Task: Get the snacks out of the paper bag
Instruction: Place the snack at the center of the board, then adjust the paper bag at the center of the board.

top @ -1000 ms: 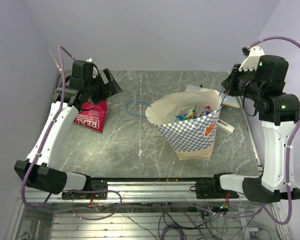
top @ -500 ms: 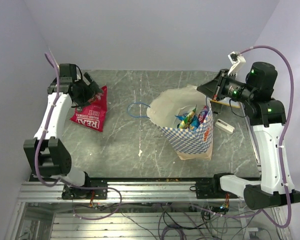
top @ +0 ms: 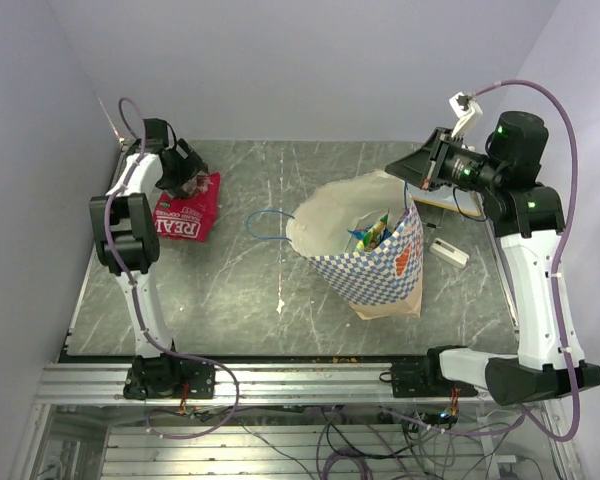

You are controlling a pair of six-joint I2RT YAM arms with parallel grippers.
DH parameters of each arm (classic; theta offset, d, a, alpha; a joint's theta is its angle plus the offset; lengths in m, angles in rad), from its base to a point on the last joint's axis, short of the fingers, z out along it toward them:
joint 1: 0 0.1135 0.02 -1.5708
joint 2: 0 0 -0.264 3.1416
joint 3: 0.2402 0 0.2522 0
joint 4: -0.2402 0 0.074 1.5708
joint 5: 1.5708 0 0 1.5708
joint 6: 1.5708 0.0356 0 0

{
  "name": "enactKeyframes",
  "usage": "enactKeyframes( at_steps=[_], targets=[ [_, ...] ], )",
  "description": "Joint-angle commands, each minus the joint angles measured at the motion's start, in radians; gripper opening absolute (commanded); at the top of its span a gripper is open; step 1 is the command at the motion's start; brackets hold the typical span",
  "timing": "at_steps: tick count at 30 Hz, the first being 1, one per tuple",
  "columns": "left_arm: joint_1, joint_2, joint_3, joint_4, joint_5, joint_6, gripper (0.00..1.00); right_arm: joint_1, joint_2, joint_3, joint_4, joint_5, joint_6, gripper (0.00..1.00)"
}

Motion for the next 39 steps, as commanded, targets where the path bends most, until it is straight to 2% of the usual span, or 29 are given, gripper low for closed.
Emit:
enactKeyframes(
  at_steps=[1,7,11,16,22,25,27,30,32,35,37,39],
  targets=[
    [0.005,0.079,0.121,-0.020,0.043,0.040,1.00,0.003,0.025,0.078,0.043,-0.030,0.003,0.00],
    [-0.027,-0.126,-0.017,0.031,0.102,0.009,0.98,0.003,0.037,0.159,-0.065,0.149,-0.030,0.00],
    [-0.120,-0.295,-0.113,0.052,0.166,0.000,0.97,0.003,0.001,0.154,-0.094,0.308,-0.069,0.00],
    [-0.272,-0.473,-0.279,0.184,0.299,0.009,0.97,0.003,-0.006,0.150,-0.102,0.308,-0.110,0.00],
    [-0.392,-0.538,-0.305,0.119,0.252,0.237,0.97,0.003,-0.005,0.147,-0.092,0.297,-0.115,0.00],
    [-0.413,-0.514,-0.260,0.009,0.154,0.348,0.97,0.003,-0.010,0.137,-0.073,0.290,-0.115,0.00],
    [-0.416,-0.513,-0.230,-0.051,0.091,0.379,0.97,0.003,-0.003,0.147,-0.078,0.289,-0.119,0.00],
    [-0.416,-0.548,-0.269,-0.036,0.068,0.391,0.97,0.003,0.005,0.157,-0.095,0.295,-0.132,0.00],
    [-0.415,-0.546,-0.298,-0.033,0.119,0.393,0.97,0.003,0.007,0.162,-0.104,0.298,-0.137,0.00],
    [-0.416,-0.481,-0.320,-0.049,0.361,0.384,0.97,0.003,0.008,0.173,-0.115,0.311,-0.147,0.00],
    [-0.425,-0.487,-0.384,0.040,0.568,0.325,0.97,0.003,0.008,0.180,-0.124,0.326,-0.152,0.00],
    [-0.432,-0.547,-0.466,0.165,0.635,0.246,0.99,0.003,0.009,0.187,-0.130,0.339,-0.157,0.00]
  ],
)
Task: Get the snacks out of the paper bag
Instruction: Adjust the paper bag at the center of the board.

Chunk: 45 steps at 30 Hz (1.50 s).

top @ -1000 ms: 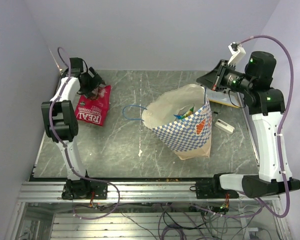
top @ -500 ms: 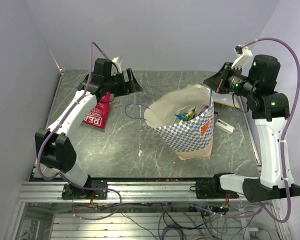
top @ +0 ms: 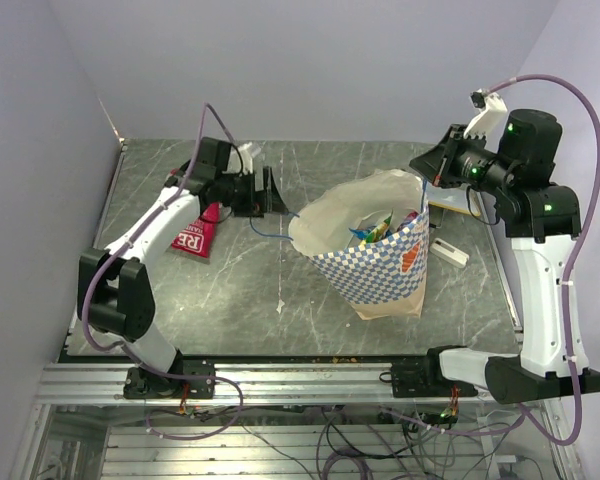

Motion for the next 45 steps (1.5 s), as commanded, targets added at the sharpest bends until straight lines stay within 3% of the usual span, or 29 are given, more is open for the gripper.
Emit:
enactKeyframes(
  at_steps=[1,2,8,9,17,21,25,28,31,33,37,41,43,45],
  targets=[
    [-0.019,-0.071,-0.146,0.187,0.306,-0.118,0.95,0.003,-0.007,0.059,0.046,0.030,-0.022,0.00],
    [-0.019,-0.091,-0.165,0.203,0.309,-0.137,0.88,0.003,-0.007,0.060,0.043,0.039,-0.021,0.00],
    [-0.059,-0.107,-0.165,0.090,0.230,-0.154,0.11,0.003,-0.013,0.062,0.037,0.216,0.014,0.00],
    [-0.074,-0.114,-0.167,0.094,0.229,-0.176,0.07,0.003,-0.010,0.075,0.029,0.259,0.019,0.00],
    [-0.291,-0.210,-0.202,0.355,0.207,-0.473,0.07,0.003,0.043,0.254,0.025,0.462,-0.096,0.00],
    [-0.412,-0.231,-0.178,0.354,0.127,-0.504,0.07,0.003,0.089,0.353,0.012,0.459,-0.180,0.00],
    [-0.459,-0.254,-0.184,0.297,0.079,-0.483,0.07,0.003,0.095,0.340,0.055,0.322,-0.177,0.00],
    [-0.462,-0.281,-0.223,0.222,0.032,-0.456,0.07,0.003,0.070,0.240,0.128,0.048,-0.122,0.00],
    [-0.461,-0.305,-0.272,0.144,-0.015,-0.427,0.07,0.003,-0.001,0.036,0.285,-0.290,-0.003,0.00],
    [-0.464,-0.333,-0.306,0.121,-0.030,-0.421,0.07,0.005,-0.065,-0.120,0.399,-0.425,0.106,0.00],
    [-0.465,-0.381,-0.349,0.097,-0.035,-0.418,0.07,0.010,-0.199,-0.361,0.584,-0.467,0.285,0.00],
    [-0.472,-0.412,-0.313,-0.007,-0.088,-0.374,0.13,0.013,-0.223,-0.415,0.642,-0.488,0.372,0.00],
    [-0.472,-0.414,-0.245,-0.095,-0.143,-0.317,0.23,0.018,-0.212,-0.396,0.642,-0.488,0.383,0.00],
    [-0.472,-0.403,-0.158,-0.201,-0.221,-0.266,0.42,0.026,-0.196,-0.372,0.646,-0.487,0.392,0.00]
  ],
)
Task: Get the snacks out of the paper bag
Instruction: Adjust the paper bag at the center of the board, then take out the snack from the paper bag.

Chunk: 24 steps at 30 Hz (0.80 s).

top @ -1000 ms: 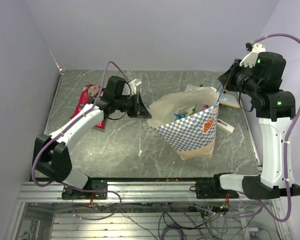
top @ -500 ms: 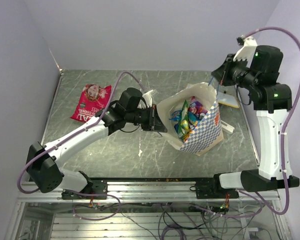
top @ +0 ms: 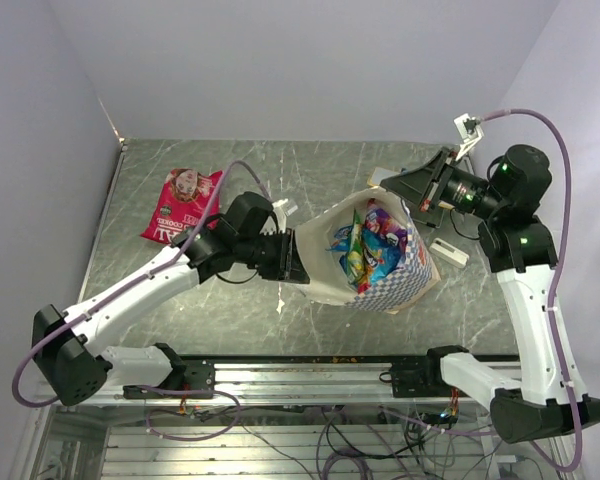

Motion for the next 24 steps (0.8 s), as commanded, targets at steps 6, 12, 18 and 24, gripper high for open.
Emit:
enactKeyframes(
  at_steps=[6,12,18,24],
  targets=[
    [-0.057,0.055,0.386,-0.264,-0.253,0.175,0.66,0.033,0.056,0.110,0.068,-0.047,0.043,0.00],
    [-0.219,0.122,0.395,-0.109,-0.404,0.138,0.66,0.033,0.068,0.126,0.035,-0.017,0.030,0.00],
    [-0.327,0.241,0.401,0.004,-0.659,0.110,0.64,0.035,0.094,0.171,-0.017,0.000,-0.005,0.00],
    [-0.329,0.349,0.368,0.135,-0.787,0.091,0.66,0.035,0.118,0.219,-0.064,0.004,-0.024,0.00]
  ],
)
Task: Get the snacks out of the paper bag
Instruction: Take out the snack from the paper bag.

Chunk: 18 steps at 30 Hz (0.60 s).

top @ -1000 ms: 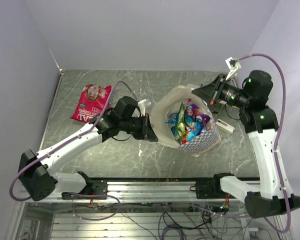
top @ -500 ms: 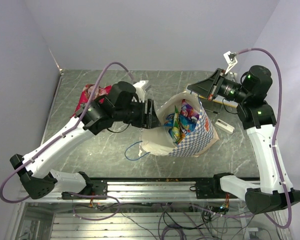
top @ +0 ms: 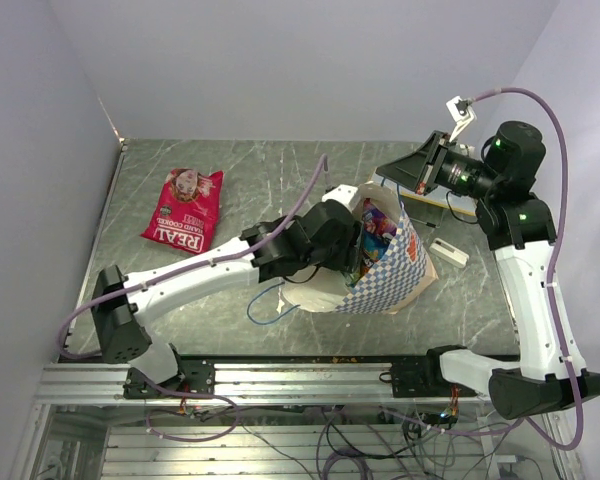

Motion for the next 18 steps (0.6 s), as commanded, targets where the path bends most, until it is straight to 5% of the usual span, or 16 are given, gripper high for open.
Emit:
enactKeyframes(
  at_steps=[1,18],
  targets=[
    [0.002,0.062,-0.009,0.135,-0.164,-0.022,0.66,0.008,-0.004,0.071,0.017,-0.011,-0.017,0.00],
    [0.014,0.375,0.065,0.229,-0.265,0.041,0.66,0.009,0.027,0.123,-0.065,-0.031,-0.071,0.00]
  ],
)
